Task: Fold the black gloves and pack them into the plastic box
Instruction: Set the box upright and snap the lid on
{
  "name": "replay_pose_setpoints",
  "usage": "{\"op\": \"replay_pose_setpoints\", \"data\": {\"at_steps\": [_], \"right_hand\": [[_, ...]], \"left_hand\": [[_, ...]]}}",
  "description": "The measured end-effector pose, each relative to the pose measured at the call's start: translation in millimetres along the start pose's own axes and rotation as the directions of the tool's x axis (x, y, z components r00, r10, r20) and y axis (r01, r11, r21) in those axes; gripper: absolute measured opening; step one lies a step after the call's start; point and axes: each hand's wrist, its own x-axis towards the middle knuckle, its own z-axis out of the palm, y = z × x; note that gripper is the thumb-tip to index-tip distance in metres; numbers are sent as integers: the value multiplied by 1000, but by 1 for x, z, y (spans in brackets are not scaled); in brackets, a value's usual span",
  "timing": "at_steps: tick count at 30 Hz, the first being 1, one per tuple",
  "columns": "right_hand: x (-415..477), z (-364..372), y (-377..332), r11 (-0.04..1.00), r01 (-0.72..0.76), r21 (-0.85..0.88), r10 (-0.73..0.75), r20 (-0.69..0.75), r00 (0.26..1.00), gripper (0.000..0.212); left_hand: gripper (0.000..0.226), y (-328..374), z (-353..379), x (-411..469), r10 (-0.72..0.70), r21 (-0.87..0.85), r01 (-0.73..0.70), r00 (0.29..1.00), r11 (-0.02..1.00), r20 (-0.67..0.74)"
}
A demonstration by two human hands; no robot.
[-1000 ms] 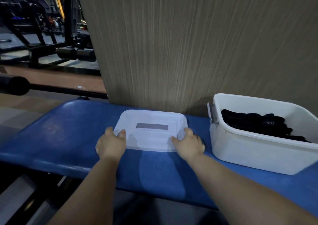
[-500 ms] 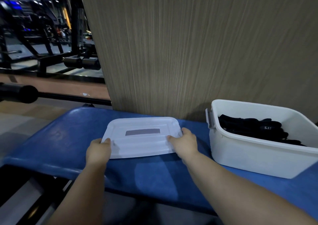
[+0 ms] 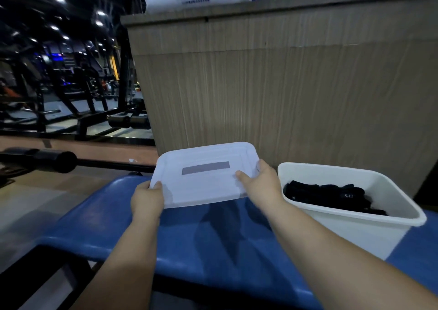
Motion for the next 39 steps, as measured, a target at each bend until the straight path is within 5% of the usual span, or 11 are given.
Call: {"op": "replay_pose_setpoints", "data": {"at_steps": [7,19,25,32,39], "right_hand": [[-1,-80,10,997,7,-72,-19,-160,987,36],[-12,-221,86,937,-321,-140,258,-345,903,53],[-10,-238,112,906,-393,-159,326,-333,885,58],[-1,-236,127,886,-425,-189,353,-322,879,34],[6,-239,128,859,-427,-280,351,-285,892,26]], "left_hand": [[25,48,50,-41,88,-69,-80,988,994,126],[16,69,178,-144,175,-63,-164,884,984,434],[27,67,203,-164,178,65,-228,882,972,436],[51,50,213,-154,103,232,-250,855,940,508],[51,62,214,-152,94,328,-331,816,885,570]]}}
